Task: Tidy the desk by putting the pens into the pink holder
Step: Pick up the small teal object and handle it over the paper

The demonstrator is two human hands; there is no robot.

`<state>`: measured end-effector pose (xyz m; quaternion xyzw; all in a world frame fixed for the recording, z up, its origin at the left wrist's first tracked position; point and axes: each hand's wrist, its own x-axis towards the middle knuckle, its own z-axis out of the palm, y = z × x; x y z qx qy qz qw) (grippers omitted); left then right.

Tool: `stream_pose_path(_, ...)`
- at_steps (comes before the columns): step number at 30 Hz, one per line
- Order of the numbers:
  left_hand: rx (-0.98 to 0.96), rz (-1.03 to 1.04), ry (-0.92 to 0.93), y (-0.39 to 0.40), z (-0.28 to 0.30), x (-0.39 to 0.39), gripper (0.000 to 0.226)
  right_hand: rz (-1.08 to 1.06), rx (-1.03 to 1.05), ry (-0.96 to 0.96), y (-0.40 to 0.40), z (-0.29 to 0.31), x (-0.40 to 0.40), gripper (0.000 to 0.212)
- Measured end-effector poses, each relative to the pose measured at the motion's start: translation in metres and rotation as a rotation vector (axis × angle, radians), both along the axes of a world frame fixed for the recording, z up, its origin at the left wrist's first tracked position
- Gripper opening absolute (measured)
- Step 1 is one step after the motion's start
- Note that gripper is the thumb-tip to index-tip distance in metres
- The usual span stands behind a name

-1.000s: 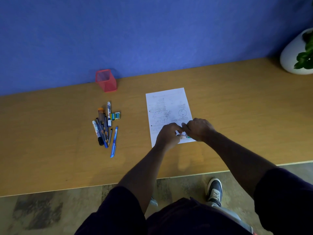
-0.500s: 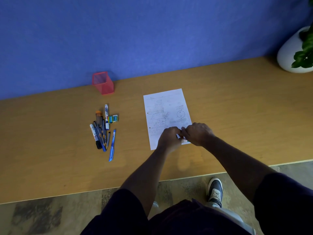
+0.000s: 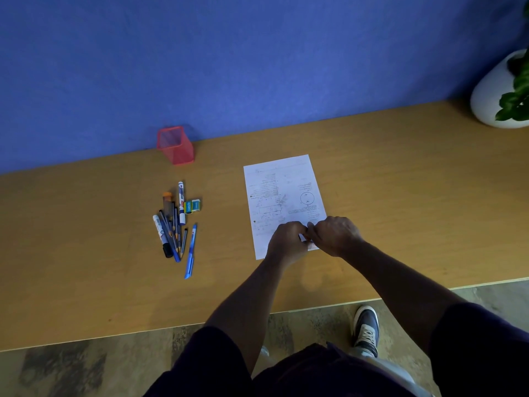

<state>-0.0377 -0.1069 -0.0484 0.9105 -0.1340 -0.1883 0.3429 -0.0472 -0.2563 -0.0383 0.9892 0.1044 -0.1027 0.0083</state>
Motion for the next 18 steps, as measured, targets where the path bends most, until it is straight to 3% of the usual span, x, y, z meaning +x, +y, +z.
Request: stream_pose_path(18,-0.008,-0.029,0.000,0.003,-0.008,0.013,0.013,-0.020,0.019,-0.036,0.003,-0.002,-0.001,0.051)
